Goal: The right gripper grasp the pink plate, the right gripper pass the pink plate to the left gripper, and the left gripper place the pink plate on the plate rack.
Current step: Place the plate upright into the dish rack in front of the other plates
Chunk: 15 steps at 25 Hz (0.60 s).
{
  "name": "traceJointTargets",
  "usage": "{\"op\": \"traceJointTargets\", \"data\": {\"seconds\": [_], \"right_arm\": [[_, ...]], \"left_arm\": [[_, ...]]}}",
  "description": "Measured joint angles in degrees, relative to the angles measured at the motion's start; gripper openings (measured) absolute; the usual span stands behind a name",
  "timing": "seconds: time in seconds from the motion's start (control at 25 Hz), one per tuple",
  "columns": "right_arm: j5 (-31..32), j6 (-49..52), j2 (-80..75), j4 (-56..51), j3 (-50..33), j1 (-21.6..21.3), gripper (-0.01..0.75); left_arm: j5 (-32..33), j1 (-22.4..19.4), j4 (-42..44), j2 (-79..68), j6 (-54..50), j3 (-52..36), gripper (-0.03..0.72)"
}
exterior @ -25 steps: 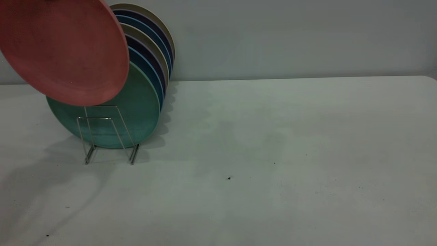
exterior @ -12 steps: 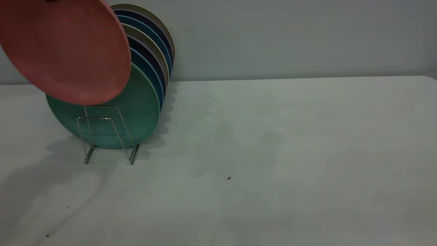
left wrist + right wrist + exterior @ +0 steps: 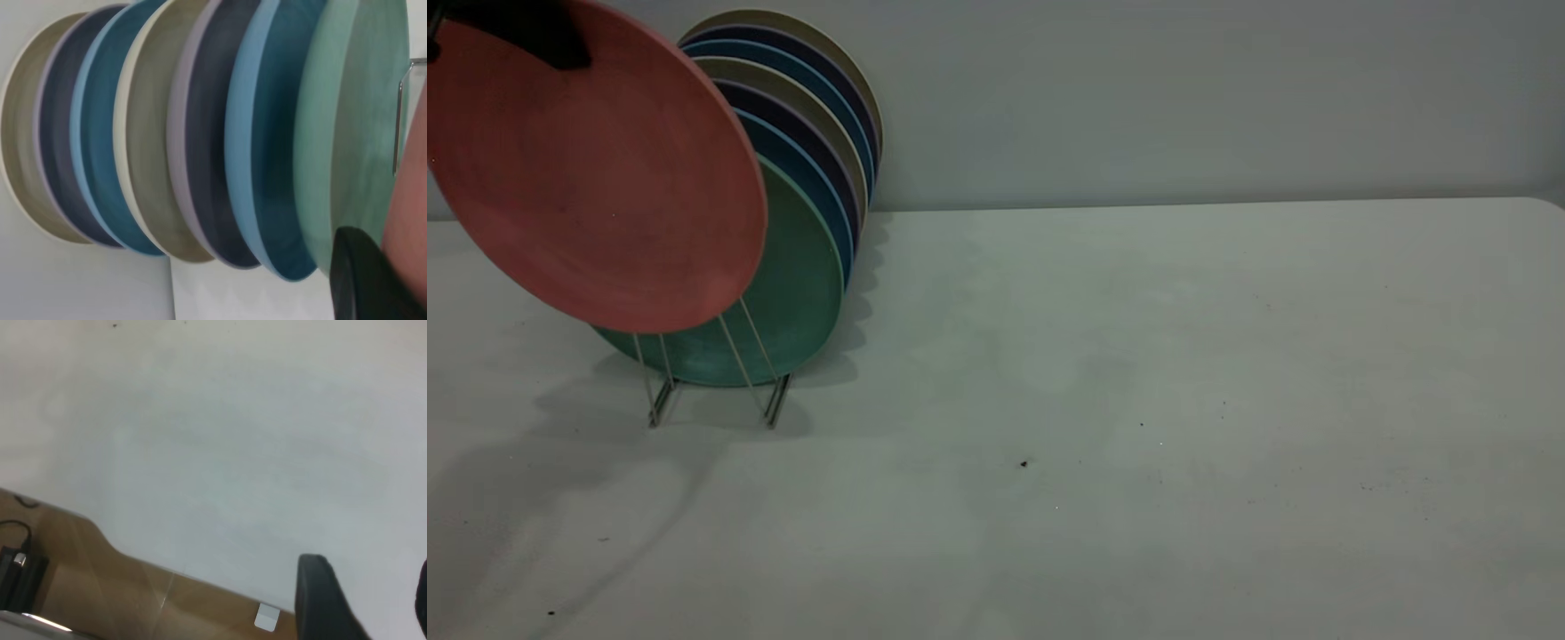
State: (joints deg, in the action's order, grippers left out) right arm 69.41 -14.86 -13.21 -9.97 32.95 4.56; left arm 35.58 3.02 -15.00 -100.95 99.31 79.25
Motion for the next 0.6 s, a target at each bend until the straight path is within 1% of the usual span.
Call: {"op": "traceJointTargets", "data": {"seconds": [0.4,0.6], "right_arm": [[0.1,1.1,0.1,1.8,0.0,0.0,0.363],[0.1,1.3,0.1,2.4,0.0,0.0,0.363]], "left_arm": [[-1.5,0.7,-0.1,2.7,0.9,-0.3,0.080],[-5.0,0.7,-0.3,2.5,2.8,-3.4,0.080]]}}
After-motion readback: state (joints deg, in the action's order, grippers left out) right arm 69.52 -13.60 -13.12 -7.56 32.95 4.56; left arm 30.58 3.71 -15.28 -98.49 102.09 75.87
